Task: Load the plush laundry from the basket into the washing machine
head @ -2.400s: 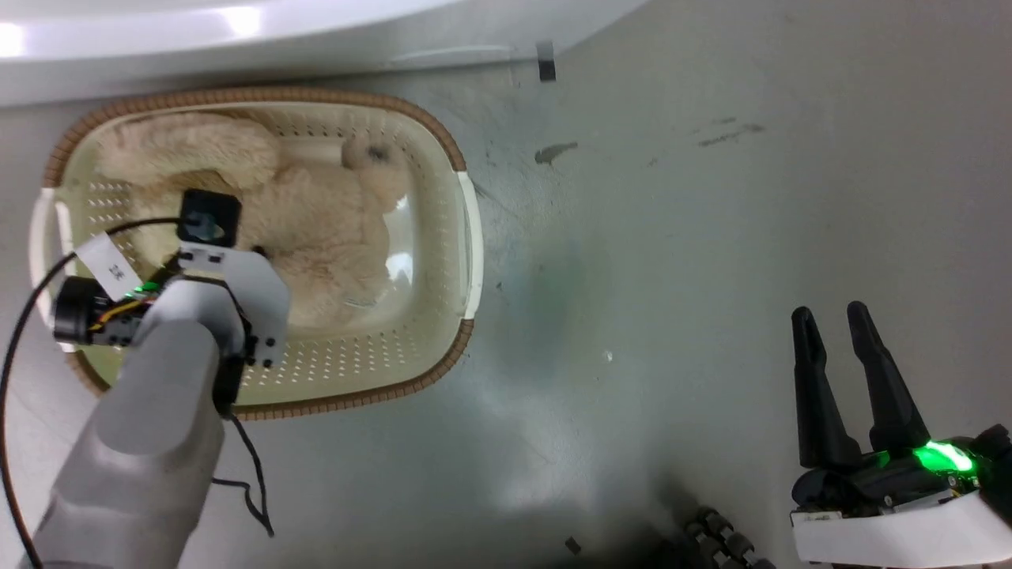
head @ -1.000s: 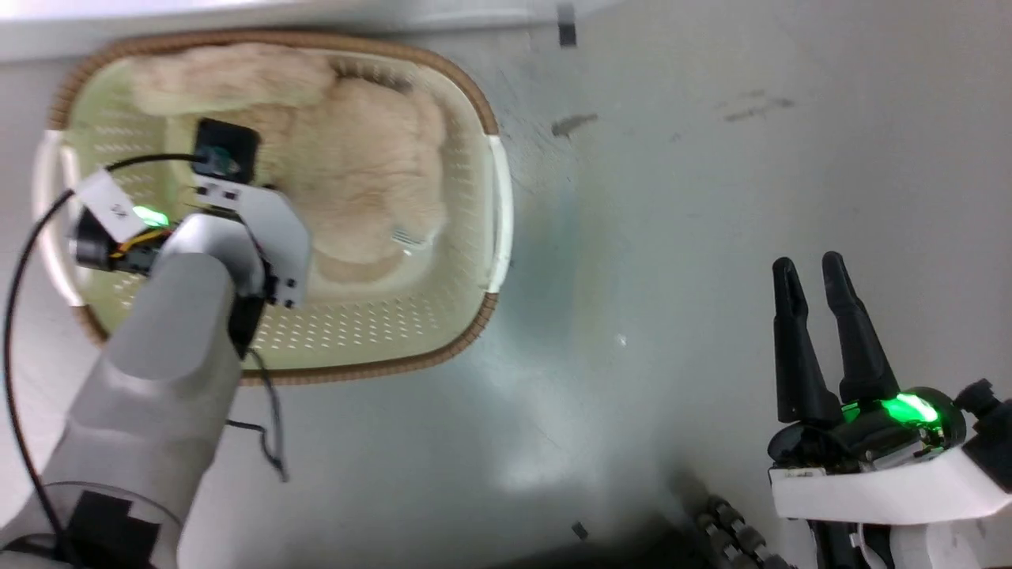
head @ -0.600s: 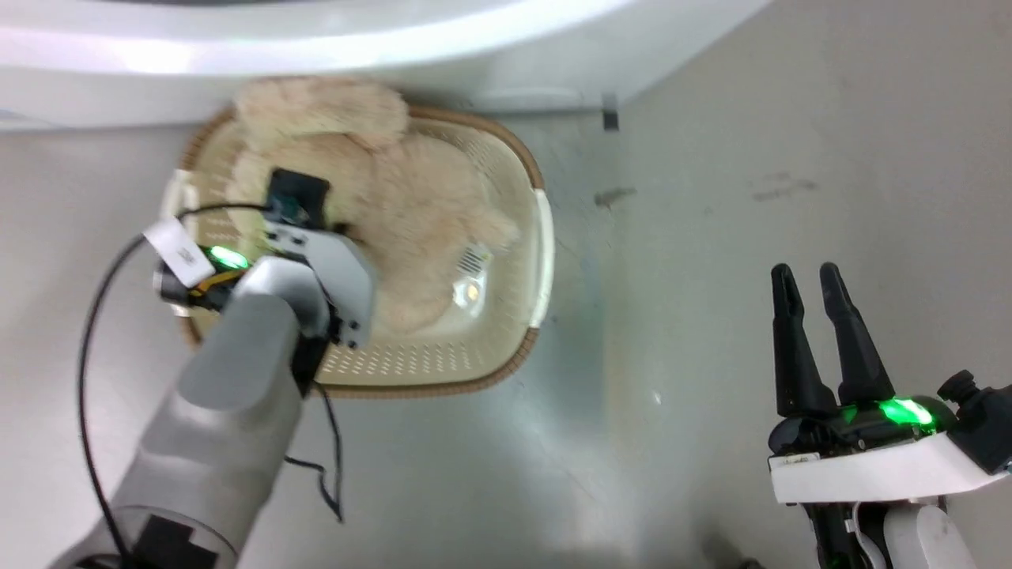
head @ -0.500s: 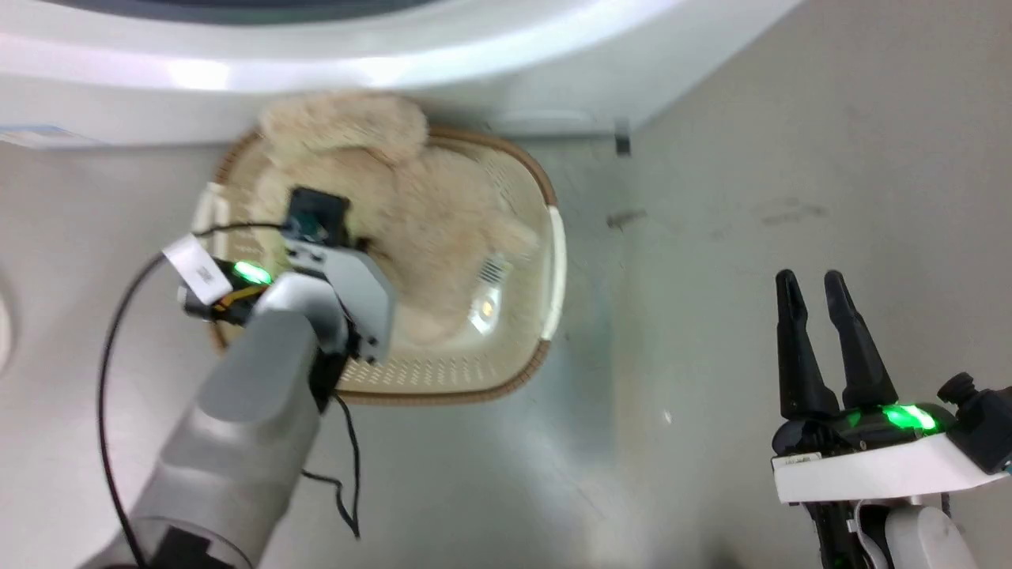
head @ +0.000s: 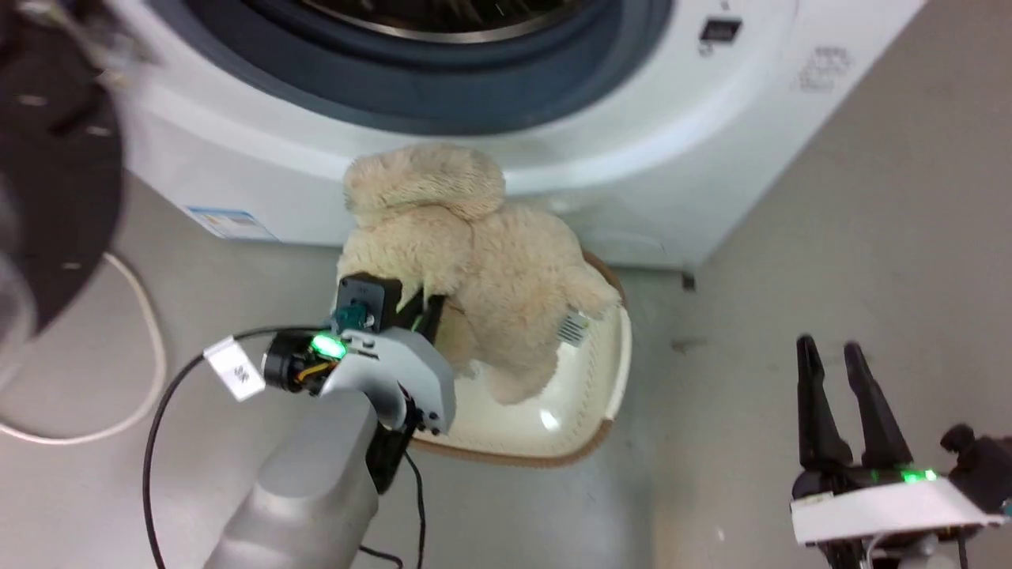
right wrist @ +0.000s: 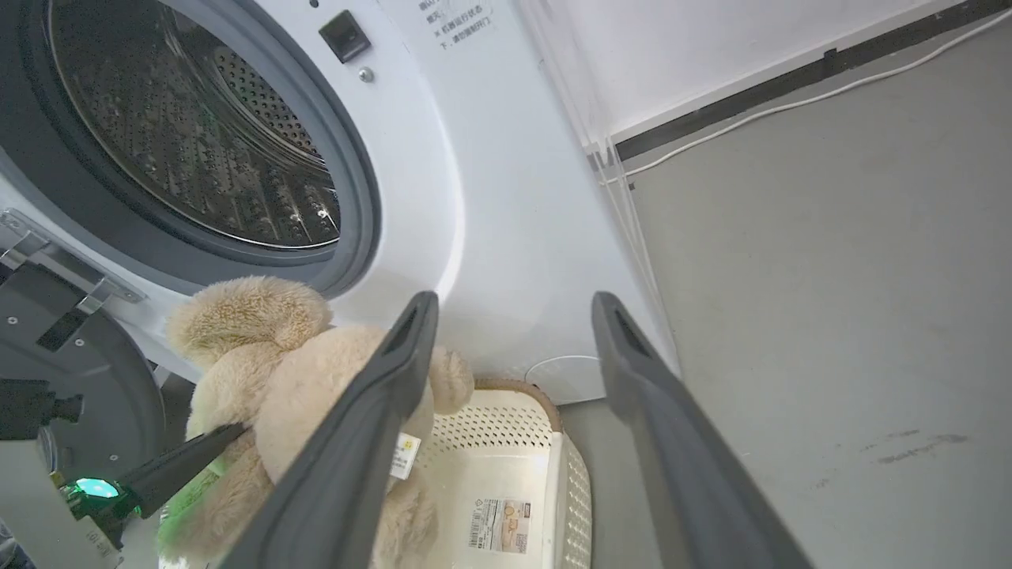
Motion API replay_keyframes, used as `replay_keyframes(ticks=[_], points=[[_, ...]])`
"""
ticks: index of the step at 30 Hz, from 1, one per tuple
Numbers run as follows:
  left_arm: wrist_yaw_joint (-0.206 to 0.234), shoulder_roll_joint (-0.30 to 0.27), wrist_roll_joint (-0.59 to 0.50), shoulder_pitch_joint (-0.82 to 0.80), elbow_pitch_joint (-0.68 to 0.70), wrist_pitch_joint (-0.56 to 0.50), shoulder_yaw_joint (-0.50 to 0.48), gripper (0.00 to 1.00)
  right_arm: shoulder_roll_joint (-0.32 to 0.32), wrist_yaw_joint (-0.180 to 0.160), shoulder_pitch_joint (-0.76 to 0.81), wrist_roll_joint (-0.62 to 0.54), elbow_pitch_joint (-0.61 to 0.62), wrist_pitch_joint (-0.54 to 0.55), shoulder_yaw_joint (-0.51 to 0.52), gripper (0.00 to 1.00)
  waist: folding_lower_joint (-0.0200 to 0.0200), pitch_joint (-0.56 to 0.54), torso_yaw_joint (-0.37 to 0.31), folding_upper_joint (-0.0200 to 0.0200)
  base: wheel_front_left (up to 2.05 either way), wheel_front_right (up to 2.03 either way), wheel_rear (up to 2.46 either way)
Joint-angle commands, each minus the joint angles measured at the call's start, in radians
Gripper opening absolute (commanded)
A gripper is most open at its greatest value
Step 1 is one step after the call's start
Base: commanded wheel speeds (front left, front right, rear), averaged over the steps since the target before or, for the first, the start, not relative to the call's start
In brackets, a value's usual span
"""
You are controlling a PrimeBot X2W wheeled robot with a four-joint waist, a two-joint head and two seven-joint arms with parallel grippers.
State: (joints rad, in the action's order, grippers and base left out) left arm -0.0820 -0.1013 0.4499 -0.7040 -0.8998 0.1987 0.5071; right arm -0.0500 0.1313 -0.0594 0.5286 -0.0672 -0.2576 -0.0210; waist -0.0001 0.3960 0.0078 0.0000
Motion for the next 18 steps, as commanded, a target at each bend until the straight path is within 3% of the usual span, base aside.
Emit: replay_keyframes(ticks=[1,9,18], points=[[0.000,0.005,0.008,0.015,0.018,0.017,-0.003,0.00,0.000,-0.001,0.014,-0.007,-0.006,-0.004,0.003,1.00,0.0001,-0.072,0.057,0.0000,0.00,0.00,0.00],[0.034,0.011,-0.004,0.108,0.197,0.060,-0.020,0.00,0.000,-0.001,0.074,-0.014,-0.033,-0.004,0.018,1.00,0.0001,-0.177,0.098,0.0000,0.00,0.00,0.00],[0.083,-0.006,-0.058,0.182,0.460,0.063,-0.122,0.00,0.000,-0.001,0.098,-0.014,-0.027,-0.004,0.014,1.00,0.0001,-0.207,0.067,0.0000,0.00,0.00,0.00]])
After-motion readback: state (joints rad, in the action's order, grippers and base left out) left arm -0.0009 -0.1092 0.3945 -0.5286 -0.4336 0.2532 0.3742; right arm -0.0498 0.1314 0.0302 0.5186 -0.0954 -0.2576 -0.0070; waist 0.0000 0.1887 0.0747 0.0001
